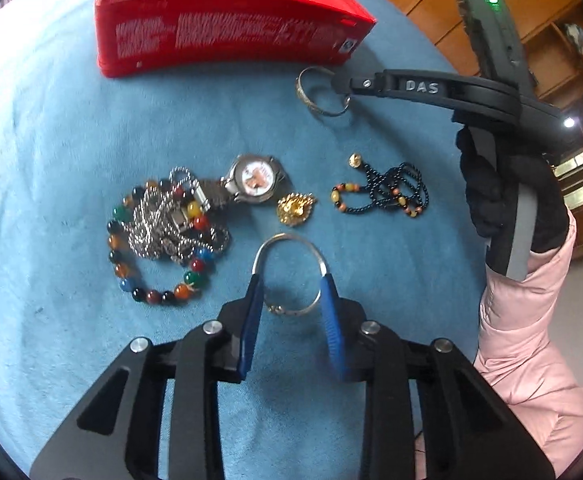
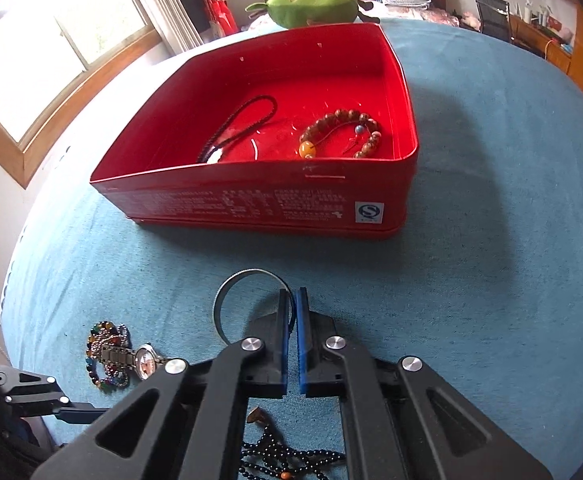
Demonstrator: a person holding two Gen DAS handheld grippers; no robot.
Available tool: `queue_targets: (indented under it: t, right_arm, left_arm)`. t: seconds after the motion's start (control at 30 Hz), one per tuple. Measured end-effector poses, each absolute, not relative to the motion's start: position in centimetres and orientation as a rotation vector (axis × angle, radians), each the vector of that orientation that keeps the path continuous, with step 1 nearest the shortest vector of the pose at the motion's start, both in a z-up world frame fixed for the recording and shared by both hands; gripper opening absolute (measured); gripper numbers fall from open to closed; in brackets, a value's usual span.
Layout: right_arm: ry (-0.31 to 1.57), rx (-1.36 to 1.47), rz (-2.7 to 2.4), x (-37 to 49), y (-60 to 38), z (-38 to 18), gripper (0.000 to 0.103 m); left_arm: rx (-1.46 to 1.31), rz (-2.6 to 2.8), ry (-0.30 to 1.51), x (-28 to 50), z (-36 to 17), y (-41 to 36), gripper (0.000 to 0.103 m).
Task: Organize jewelry
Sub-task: 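Grasp the silver bangle with the right tool while the left tool grasps a silver key ring, then carry the bangle and key ring into the red tin and open both tools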
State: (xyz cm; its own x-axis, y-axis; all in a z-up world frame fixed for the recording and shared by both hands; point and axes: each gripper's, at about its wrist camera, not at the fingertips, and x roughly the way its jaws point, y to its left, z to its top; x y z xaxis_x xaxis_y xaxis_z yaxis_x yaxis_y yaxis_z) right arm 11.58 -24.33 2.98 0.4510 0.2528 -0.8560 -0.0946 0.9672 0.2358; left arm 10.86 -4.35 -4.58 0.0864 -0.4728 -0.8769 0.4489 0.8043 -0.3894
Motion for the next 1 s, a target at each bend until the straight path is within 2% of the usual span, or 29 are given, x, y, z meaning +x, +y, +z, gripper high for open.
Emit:
queue_targets:
  t: [0.2, 0.47, 0.53, 0.57, 0.7, 1.0]
  right_arm:
    - [1.09, 0.17, 0.228, 11.7, -24.1, 2.9, 0.003]
    - [1.091, 0.178, 0.238, 11.4, -24.0, 2.9, 0.003]
    - [1.089, 0.185, 0.238, 11.4, -24.2, 3.0, 0.003]
    - [1.087, 0.188, 0.238, 11.4, -24.2, 3.0, 0.003]
    - [1.08, 0.206, 0.239, 11.3, -24.7, 3.2, 0.003]
    - [1.058, 0.234, 0.249, 10.8, -25.6, 4.1, 0.004]
  left_arm:
    - [-0.05, -0.646, 1.369, 11.3, -5.2, -4.3, 0.028]
    - [-0.017, -0.602, 1.354, 11.1, -5.8, -5.0, 0.027]
    - [0.001, -0.586, 1.344, 11.1, -5.8, -5.7, 0.023]
    - [0.009, -0.57, 1.339, 11.0, -6.0, -6.1, 0.014]
    - [-0.007, -0.537, 1.33, 11.4, -6.2, -6.7, 0.003]
    - [-0.041, -0.514, 1.225, 11.5, -4.5, -5.1, 0.001]
